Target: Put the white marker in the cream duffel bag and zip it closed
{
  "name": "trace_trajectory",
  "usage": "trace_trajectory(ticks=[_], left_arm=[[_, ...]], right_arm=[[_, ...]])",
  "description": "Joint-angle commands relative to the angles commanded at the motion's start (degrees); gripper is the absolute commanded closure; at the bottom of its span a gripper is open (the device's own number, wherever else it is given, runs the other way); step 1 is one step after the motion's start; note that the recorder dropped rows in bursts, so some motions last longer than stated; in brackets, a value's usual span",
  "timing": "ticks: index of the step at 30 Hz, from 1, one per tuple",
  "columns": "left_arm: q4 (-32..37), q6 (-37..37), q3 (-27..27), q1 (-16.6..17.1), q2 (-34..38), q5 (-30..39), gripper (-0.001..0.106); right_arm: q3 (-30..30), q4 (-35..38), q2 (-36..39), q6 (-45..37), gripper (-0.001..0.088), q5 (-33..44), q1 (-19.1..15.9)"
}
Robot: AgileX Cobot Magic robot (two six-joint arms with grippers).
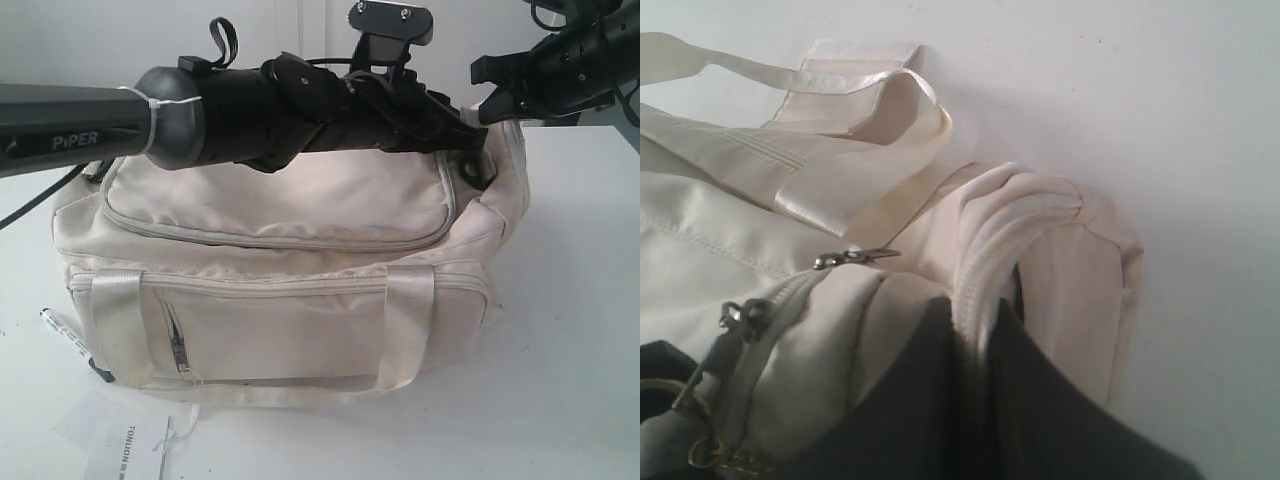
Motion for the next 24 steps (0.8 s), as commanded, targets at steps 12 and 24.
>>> trace_trajectory(ticks=[12,24], left_arm=[[-0.64,-0.41,0.00,0.00,0.00,0.81,0.105],[-3.14,-1.66,0.00,0.00,-1.37,5.91,0.105]], right_arm=[[0.00,0.00,0.00,0.00,0.0868,0.00,0.00],[0.00,0.00,0.00,0.00,0.0868,0.00,0.00]])
